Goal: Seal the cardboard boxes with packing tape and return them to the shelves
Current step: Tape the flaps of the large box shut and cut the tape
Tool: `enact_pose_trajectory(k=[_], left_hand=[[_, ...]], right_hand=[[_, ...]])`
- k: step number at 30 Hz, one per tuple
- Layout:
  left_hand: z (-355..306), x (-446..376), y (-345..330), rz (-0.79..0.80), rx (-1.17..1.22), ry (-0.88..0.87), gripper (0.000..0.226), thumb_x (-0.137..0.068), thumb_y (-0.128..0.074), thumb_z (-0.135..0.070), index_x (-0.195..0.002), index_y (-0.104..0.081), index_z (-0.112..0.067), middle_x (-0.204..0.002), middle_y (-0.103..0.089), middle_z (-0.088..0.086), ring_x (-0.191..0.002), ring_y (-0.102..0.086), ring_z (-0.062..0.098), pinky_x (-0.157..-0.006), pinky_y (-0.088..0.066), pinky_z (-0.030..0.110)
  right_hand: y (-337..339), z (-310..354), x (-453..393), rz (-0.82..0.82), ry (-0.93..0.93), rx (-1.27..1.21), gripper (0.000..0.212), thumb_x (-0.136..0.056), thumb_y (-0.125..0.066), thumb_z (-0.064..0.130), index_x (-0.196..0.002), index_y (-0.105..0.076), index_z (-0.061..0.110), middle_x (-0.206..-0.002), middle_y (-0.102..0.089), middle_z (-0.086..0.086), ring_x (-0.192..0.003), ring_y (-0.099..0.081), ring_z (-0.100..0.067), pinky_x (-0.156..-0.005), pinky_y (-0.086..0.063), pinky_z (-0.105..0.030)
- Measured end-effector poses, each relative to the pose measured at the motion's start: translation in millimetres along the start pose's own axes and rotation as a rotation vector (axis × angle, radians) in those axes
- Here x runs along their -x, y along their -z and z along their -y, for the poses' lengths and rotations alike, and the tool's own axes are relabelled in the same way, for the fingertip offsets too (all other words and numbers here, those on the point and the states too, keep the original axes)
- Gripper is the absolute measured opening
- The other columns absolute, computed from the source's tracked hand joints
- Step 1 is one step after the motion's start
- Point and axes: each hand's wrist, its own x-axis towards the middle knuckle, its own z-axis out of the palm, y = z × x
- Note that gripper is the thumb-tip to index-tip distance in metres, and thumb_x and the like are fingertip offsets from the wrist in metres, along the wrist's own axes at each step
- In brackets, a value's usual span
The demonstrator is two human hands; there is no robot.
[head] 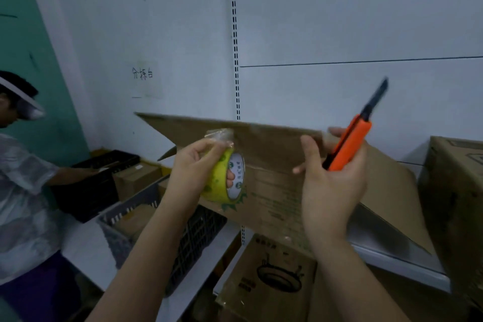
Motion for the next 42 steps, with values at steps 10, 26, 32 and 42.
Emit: enact_pose_trajectory(k=[10, 26, 32, 42], left_hand=[[-1.6, 19.6, 5.3, 0.065, -0.056, -0.048, 0.016, -0.091, -0.067, -0.022, -0.094, -0.073, -0.007, -0.07, -0.074, 0.007, -0.053, -0.068, 0.013, -0.047, -0.052, 0.019], [-66.2, -77.1, -74.3, 0.097, 0.64, -0.352, 0.019, -0.104, -0.045, -0.018, -0.111, -0.06, -0.009, -0.09, -0.075, 0.01, -0.072, -0.068, 0.019, -0.076, -0.057, 0.036], [-115.9, -167.7, -110.8, 0.118, 0.347, -0.478, 0.033, -0.101, -0.05, -0.022, -0.123, -0.058, 0.002, -0.095, -0.075, 0.01, -0.085, -0.072, 0.025, -0.075, -0.058, 0.038], [-43.6, -178.5, -171.5, 0.536, -0.118, -0.351, 0.018, -0.104, -0.05, -0.02, -0.116, -0.064, -0.02, -0.11, -0.073, 0.013, -0.088, -0.072, 0.04, -0.08, -0.061, 0.048]], right_hand=[[1.4, -47.3, -98.1, -0.076, -0.159, 0.32, 0.011, -0.091, -0.062, 0.016, -0.1, -0.061, 0.022, -0.081, -0.064, 0.002, -0.052, -0.06, -0.011, -0.053, -0.049, -0.017], [64.0, -88.4, -175.8, 0.093, -0.885, 0.035, 0.029, -0.1, -0.054, 0.011, -0.125, -0.048, -0.003, -0.098, -0.063, -0.022, -0.086, -0.069, -0.036, -0.069, -0.063, -0.039], [69.1, -105.5, -193.5, 0.077, -0.942, -0.197, 0.02, -0.1, -0.055, 0.008, -0.117, -0.05, 0.0, -0.122, -0.06, -0.029, -0.112, -0.063, -0.04, -0.07, -0.06, -0.045], [45.2, -120.0, -222.6, 0.198, -0.617, -0.22, 0.025, -0.097, -0.061, 0.019, -0.122, -0.06, 0.017, -0.106, -0.07, 0.007, -0.084, -0.069, 0.003, -0.059, -0.051, -0.015]])
